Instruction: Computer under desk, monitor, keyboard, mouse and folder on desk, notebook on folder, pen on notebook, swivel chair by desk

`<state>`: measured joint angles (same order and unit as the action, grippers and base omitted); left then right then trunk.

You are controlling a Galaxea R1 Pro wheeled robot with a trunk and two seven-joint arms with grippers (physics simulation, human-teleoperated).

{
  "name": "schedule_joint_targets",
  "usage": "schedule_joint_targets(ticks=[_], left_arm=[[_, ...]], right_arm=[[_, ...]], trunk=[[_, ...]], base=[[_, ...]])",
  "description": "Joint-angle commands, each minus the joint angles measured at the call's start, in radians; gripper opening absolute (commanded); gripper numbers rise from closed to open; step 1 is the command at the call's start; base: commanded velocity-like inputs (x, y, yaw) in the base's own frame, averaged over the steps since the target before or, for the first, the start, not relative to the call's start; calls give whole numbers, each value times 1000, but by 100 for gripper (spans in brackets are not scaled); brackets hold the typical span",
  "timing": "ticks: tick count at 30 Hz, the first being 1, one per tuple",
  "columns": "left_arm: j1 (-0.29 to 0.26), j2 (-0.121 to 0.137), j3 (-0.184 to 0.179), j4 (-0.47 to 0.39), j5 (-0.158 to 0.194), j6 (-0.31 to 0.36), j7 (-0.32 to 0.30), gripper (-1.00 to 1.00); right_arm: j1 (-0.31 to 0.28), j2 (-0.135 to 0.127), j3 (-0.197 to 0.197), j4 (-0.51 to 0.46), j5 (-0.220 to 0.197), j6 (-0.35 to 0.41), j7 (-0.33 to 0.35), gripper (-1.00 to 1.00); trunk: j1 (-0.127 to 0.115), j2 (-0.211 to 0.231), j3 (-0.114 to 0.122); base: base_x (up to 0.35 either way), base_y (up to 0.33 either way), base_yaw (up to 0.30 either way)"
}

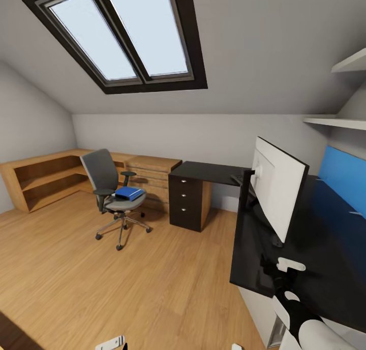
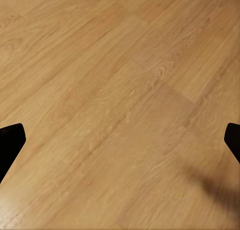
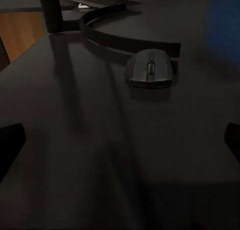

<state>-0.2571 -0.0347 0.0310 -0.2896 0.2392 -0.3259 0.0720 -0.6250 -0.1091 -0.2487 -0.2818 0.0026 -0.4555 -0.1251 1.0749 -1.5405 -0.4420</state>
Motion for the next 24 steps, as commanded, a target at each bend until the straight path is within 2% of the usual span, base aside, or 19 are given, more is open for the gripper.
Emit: schedule_joint_targets(ticks=[1, 24], left_arm=[[-1, -1, 3, 0, -1, -3, 2, 100], [-1, -1, 3, 0, -1, -2, 3, 100]], right_arm=[[-1, -1, 0, 1, 0, -3, -2, 100], [-1, -9, -3, 1, -1, 1, -23, 100]], trunk=[[0, -1, -1], [0, -1, -1]], base=[[16, 0, 0], [3, 0, 0]])
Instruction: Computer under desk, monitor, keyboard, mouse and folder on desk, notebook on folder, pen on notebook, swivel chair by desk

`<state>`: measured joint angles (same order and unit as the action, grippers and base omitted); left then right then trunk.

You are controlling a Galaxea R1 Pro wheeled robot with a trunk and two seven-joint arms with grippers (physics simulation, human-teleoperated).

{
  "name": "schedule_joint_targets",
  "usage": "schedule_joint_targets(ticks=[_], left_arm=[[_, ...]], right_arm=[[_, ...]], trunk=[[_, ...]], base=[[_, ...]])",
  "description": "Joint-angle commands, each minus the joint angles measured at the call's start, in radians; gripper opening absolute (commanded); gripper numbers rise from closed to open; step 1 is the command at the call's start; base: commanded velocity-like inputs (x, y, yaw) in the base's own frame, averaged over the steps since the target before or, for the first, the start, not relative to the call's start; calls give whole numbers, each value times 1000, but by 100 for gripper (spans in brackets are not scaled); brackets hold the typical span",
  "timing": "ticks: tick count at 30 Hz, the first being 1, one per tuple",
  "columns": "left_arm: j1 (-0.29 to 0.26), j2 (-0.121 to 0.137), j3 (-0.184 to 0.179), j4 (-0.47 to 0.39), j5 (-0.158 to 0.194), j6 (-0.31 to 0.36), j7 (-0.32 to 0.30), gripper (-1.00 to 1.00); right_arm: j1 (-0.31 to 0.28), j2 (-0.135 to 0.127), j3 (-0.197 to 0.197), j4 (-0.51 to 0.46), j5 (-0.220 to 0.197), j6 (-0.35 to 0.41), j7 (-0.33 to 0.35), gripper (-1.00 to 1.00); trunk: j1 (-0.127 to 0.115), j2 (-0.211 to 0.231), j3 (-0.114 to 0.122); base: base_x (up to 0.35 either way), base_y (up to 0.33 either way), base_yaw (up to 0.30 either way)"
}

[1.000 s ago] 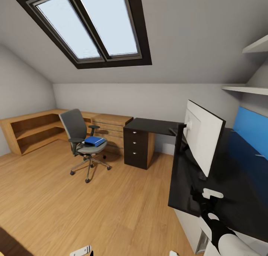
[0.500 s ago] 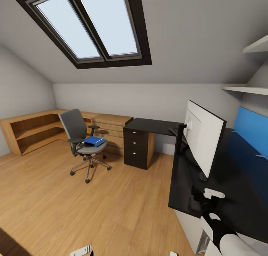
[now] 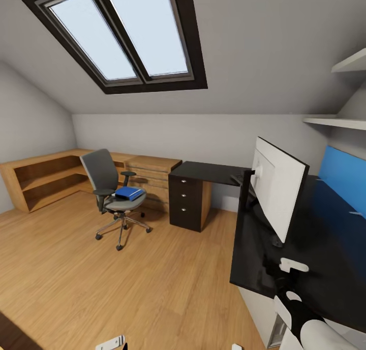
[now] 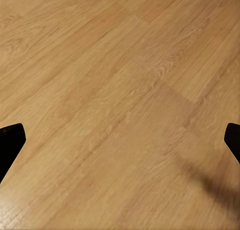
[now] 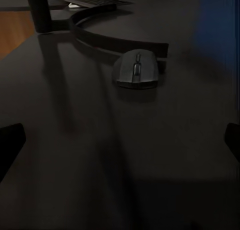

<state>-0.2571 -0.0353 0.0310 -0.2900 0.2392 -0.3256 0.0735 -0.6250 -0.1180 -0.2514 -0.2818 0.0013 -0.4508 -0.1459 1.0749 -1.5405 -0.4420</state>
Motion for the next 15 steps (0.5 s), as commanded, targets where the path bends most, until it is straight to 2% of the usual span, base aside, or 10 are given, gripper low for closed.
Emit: schedule_joint_targets(ticks=[1, 6, 15], left_arm=[[-1, -1, 3, 1, -1, -3, 2, 100], [-1, 0, 4, 1, -1, -3, 2, 100], [-1, 0, 4, 0, -1, -3, 3, 100]], right_arm=[[-1, 0, 0, 1, 0, -3, -9, 100], [-1, 0, 0, 1, 0, -3, -48, 100], [-1, 0, 0, 1, 0, -4, -62, 100]], trunk=[[0, -1, -1], [0, -1, -1], [0, -1, -1]], base=[[0, 0, 0], [0, 0, 0], [0, 0, 0]])
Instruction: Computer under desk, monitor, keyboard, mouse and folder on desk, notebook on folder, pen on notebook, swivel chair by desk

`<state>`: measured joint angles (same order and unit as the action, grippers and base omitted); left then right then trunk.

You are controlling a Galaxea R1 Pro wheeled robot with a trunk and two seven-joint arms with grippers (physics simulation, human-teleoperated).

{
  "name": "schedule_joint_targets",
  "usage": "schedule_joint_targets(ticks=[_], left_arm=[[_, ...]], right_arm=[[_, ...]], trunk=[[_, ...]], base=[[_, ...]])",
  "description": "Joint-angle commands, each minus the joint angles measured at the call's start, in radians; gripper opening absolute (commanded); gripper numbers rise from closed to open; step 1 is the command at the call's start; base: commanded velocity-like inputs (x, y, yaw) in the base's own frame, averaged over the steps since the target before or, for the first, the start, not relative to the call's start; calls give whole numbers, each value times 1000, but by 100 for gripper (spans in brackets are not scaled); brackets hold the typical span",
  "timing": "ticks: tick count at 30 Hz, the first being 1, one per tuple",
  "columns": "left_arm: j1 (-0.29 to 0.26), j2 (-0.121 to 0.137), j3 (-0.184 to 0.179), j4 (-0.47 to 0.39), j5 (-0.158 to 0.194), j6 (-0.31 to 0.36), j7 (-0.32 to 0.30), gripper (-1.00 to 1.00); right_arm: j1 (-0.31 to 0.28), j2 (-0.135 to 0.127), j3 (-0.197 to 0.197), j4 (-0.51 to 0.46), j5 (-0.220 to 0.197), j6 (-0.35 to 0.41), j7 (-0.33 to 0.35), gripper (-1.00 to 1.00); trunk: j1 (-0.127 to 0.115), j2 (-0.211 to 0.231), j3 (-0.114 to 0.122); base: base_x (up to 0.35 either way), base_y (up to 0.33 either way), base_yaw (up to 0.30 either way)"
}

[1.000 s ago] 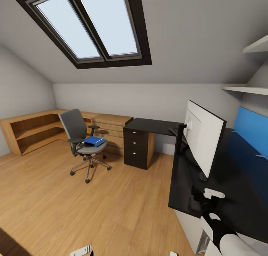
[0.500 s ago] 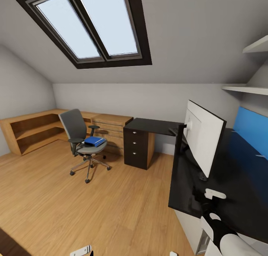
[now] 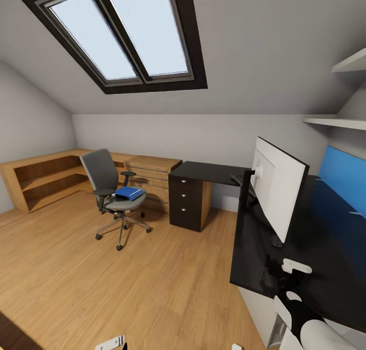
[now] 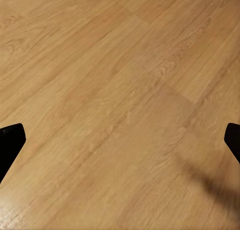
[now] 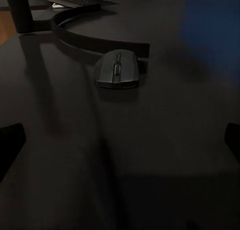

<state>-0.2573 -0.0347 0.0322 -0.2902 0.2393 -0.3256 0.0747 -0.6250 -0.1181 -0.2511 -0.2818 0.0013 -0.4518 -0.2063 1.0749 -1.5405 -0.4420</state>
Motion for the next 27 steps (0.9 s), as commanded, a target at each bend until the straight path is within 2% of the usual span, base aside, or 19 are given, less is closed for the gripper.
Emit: schedule_joint_targets(ticks=[1, 17, 27], left_arm=[[-1, -1, 3, 0, -1, -3, 2, 100], [0, -2, 3, 0, -1, -3, 3, 100], [0, -2, 3, 0, -1, -3, 3, 100]], right_arm=[[-1, 0, 0, 1, 0, -3, -2, 100], [-1, 0, 1, 1, 0, -5, -3, 100], [-1, 0, 1, 1, 0, -5, -2, 100]], trunk=[[0, -1, -1], [0, -1, -1], [38, -71, -32]], base=[[0, 0, 0], [0, 0, 0], [0, 0, 0]])
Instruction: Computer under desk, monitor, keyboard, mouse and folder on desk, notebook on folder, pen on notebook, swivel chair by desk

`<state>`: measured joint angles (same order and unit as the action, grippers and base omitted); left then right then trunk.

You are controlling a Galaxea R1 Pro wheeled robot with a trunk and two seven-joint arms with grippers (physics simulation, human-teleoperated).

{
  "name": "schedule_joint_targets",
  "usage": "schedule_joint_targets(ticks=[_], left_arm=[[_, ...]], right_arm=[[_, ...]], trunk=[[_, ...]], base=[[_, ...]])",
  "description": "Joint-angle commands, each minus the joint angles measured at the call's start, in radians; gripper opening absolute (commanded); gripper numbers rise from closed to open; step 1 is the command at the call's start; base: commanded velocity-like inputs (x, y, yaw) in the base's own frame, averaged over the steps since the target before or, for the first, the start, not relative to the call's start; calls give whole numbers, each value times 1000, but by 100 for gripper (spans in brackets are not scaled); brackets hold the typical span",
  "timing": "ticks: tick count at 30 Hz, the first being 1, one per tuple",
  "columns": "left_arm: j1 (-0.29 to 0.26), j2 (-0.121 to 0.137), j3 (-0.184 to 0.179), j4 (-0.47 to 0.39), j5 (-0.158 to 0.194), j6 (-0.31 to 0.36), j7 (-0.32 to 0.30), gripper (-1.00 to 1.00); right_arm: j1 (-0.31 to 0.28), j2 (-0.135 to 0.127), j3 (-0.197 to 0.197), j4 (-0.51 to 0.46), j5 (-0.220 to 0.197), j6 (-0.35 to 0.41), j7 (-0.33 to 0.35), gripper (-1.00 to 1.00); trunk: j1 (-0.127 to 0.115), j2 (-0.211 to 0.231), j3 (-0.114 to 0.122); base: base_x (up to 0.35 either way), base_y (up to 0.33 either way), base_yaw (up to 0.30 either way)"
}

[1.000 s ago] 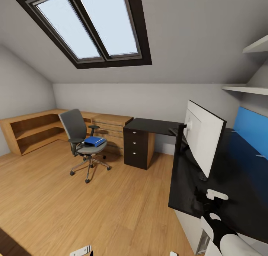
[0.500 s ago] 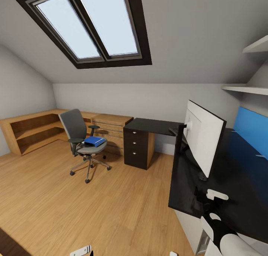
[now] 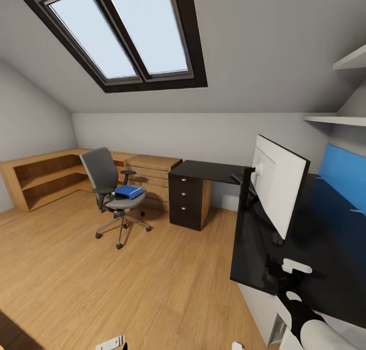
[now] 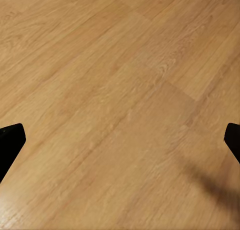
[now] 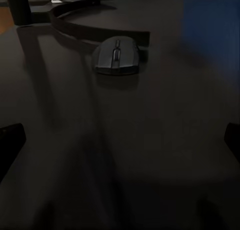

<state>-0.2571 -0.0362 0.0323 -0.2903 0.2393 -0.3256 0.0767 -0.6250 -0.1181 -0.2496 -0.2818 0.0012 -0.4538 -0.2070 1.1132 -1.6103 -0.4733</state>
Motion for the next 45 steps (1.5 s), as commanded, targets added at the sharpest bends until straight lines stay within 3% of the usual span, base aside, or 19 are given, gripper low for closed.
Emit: schedule_joint_targets(ticks=[1, 4, 20, 27, 45], left_arm=[[-1, -1, 3, 0, -2, -3, 1, 100], [-1, -1, 3, 0, -2, -3, 1, 100], [-1, -1, 3, 0, -2, -3, 3, 100], [-1, -1, 3, 0, -2, -4, 3, 100], [-1, 1, 3, 1, -2, -3, 4, 100]], right_arm=[[-1, 0, 0, 1, 0, -3, -2, 100], [-1, 0, 0, 1, 0, -3, -2, 100], [-1, 0, 0, 1, 0, -3, -2, 100], [-1, 0, 0, 1, 0, -3, -2, 100], [-1, 0, 0, 1, 0, -3, -2, 100]], trunk=[[4, -8, -4], [15, -29, -14], [15, -29, -14], [42, -78, -36], [42, -78, -36]], base=[[0, 0, 0], [0, 0, 0], [0, 0, 0], [0, 0, 0], [0, 0, 0]])
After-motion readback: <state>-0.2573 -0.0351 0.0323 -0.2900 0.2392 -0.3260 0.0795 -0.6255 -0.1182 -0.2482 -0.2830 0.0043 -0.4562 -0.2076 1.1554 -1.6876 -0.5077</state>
